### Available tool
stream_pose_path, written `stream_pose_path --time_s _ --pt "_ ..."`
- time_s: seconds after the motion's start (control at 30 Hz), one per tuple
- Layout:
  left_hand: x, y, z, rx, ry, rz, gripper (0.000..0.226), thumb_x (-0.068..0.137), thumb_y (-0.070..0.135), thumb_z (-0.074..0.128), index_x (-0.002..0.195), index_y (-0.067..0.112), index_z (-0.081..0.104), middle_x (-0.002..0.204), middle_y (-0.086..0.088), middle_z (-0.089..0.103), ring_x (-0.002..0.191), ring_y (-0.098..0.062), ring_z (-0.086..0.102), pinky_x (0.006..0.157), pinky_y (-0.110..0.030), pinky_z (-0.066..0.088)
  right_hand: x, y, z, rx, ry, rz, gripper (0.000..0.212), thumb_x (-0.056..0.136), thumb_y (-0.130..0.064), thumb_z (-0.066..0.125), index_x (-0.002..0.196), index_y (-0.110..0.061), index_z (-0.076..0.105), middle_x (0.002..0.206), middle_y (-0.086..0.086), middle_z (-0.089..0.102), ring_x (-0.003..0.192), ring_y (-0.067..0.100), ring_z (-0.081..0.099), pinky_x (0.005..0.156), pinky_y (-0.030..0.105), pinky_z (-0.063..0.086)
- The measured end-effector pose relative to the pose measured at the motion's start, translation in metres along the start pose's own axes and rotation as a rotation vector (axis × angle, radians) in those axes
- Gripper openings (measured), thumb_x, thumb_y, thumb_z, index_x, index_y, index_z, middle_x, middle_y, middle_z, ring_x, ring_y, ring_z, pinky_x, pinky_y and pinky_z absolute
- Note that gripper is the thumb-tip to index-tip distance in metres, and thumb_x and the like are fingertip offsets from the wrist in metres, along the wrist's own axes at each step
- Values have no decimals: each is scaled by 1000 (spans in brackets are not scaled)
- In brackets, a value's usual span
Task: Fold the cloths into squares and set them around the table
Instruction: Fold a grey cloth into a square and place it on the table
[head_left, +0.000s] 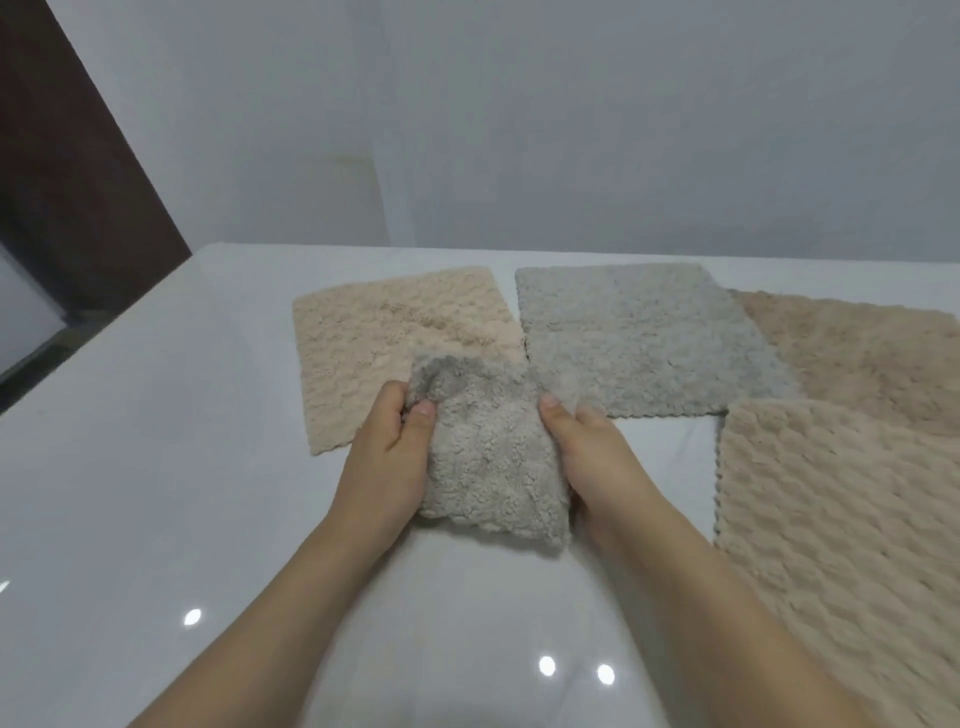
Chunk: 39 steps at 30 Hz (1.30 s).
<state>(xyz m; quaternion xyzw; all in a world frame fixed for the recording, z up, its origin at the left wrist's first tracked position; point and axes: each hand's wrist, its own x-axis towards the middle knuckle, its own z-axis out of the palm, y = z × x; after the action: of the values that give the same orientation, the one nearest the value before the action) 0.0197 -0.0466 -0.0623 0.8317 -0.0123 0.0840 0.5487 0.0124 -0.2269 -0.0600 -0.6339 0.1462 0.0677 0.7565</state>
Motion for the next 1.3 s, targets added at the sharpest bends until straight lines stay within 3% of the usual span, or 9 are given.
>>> stream_pose_path --time_s 0.13,0.2,0.37,0.47,0.53,0.67,0.87,1.07,1.3 --pt "38 58 2 60 -135 -302 25 94 18 49 70 17 41 71 -1 49 69 -20 47 60 -35 30 -10 -61 3 -398 197 -62 28 103 -39 34 106 -13 43 104 1 55 94 19 52 72 31 38" --pt "46 91 3 98 -162 -367 24 94 24 44 73 15 47 77 -3 56 74 -22 53 62 -35 35 -23 -93 2 -451 245 -76 24 104 -35 32 107 -13 40 101 -1 53 95 23 52 74 33 36" --pt "43 161 2 212 -216 -340 36 99 39 30 83 15 51 82 3 53 80 -19 51 65 -35 34 -60 -147 13 -458 408 -65 35 103 -44 28 105 -13 45 88 -4 53 83 17 53 72 33 36" --pt "43 183 -9 258 -181 -299 44 102 48 30 91 13 54 87 -1 56 80 -20 53 67 -35 35 -71 -163 22 -401 480 -31 39 102 -46 28 108 -12 47 102 -2 58 96 22 56 78 34 41" --pt "47 185 -20 255 -194 -287 44 104 47 29 87 13 52 84 -2 56 75 -18 52 63 -34 34 -72 -167 28 -353 509 2 37 103 -43 30 113 -12 47 119 2 58 109 25 55 90 36 44" --pt "54 179 -49 271 -258 -303 41 105 41 29 96 9 52 82 1 50 74 -17 47 62 -33 31 -71 -166 57 -287 563 60 30 101 -44 35 93 -18 47 95 2 58 94 25 59 85 40 49" --pt "77 152 -107 348 -265 -254 42 106 40 26 100 7 53 87 -2 53 80 -23 50 68 -33 35 -65 -163 125 -227 581 89 28 100 -46 35 89 -22 46 95 3 59 89 21 59 89 48 51" --pt "94 143 -139 374 -232 -247 40 106 40 25 101 8 50 90 -6 56 81 -26 51 68 -33 35 -42 -154 156 -167 538 93 25 99 -47 37 94 -27 49 100 -2 58 96 19 57 95 47 48" --pt "110 110 -214 367 -292 -250 44 106 40 24 109 6 53 106 -14 64 86 -25 53 71 -32 37 -46 -143 238 -62 523 176 40 95 -55 38 123 -27 45 122 0 53 115 25 51 103 51 43"
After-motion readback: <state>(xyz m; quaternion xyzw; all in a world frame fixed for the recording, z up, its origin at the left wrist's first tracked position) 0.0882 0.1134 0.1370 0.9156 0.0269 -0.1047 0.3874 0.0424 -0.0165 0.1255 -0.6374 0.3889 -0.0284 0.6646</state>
